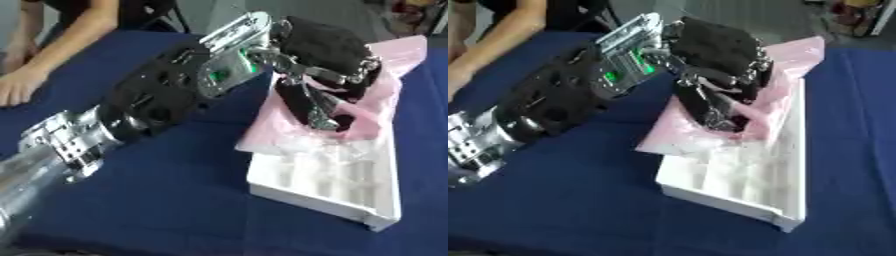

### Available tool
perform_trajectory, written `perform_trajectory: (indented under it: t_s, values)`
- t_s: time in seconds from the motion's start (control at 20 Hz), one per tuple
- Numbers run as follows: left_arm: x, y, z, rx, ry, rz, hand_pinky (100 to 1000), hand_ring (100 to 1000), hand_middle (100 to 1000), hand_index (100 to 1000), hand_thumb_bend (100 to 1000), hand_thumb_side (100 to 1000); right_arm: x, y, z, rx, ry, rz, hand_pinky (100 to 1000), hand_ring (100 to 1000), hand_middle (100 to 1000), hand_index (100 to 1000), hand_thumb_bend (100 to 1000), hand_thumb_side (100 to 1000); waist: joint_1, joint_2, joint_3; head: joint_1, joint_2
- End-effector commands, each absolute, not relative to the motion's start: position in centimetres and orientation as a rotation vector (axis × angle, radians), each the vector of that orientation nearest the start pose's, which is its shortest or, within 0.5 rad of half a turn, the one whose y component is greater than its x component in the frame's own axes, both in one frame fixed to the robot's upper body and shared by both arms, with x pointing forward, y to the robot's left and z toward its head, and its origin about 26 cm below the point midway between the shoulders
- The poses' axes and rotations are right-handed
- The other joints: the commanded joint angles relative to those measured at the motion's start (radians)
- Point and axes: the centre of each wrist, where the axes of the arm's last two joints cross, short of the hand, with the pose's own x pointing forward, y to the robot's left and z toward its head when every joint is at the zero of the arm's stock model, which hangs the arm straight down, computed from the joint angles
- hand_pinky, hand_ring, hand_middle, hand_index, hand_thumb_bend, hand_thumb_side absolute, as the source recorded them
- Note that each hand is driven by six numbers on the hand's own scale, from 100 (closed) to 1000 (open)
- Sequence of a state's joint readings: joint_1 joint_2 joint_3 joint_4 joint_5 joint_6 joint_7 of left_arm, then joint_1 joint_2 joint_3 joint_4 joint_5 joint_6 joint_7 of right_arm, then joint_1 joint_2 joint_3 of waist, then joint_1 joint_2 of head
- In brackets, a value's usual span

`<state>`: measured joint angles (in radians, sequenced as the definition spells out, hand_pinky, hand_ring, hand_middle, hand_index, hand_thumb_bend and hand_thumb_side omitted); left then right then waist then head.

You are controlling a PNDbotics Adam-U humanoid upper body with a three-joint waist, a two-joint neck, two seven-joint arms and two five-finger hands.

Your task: Pick up objects on the table and place them in the box.

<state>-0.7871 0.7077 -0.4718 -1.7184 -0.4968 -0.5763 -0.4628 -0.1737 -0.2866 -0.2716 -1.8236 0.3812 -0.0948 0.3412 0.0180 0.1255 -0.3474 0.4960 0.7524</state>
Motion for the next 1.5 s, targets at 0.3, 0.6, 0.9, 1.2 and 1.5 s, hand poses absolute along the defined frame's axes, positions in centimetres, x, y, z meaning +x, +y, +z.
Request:
perform_trajectory:
  t_s: [0.3, 0.6, 0.9, 1.2, 1.5]
  values:
    - [35.9, 20.3, 25.9, -0.513, 2.062, 2.300, 100, 100, 100, 225, 100, 355, 29.7, -34.8, 15.1, -0.584, -1.905, 0.689, 591, 686, 803, 939, 100, 696, -0.004, -0.007, -0.006, 0.010, -0.019]
    - [36.3, 20.2, 25.0, -0.552, 2.042, 2.290, 230, 303, 423, 529, 100, 295, 29.8, -34.7, 15.2, -0.581, -1.910, 0.691, 592, 687, 803, 939, 100, 694, -0.006, -0.002, -0.013, 0.012, -0.027]
    - [36.8, 20.3, 23.9, -0.566, 1.990, 2.313, 451, 563, 610, 665, 100, 242, 29.8, -34.7, 15.3, -0.581, -1.915, 0.691, 593, 688, 804, 939, 100, 695, -0.009, 0.003, -0.015, 0.011, -0.032]
    - [37.1, 20.5, 23.2, -0.573, 1.887, 2.376, 618, 758, 758, 768, 100, 187, 29.8, -34.7, 15.3, -0.581, -1.916, 0.691, 593, 687, 804, 939, 100, 693, -0.010, 0.005, -0.016, 0.009, -0.033]
    - [37.1, 20.7, 23.1, -0.576, 1.852, 2.378, 759, 831, 806, 799, 108, 170, 29.8, -34.7, 15.2, -0.583, -1.915, 0.690, 593, 687, 804, 939, 100, 692, -0.010, 0.006, -0.015, 0.005, -0.032]
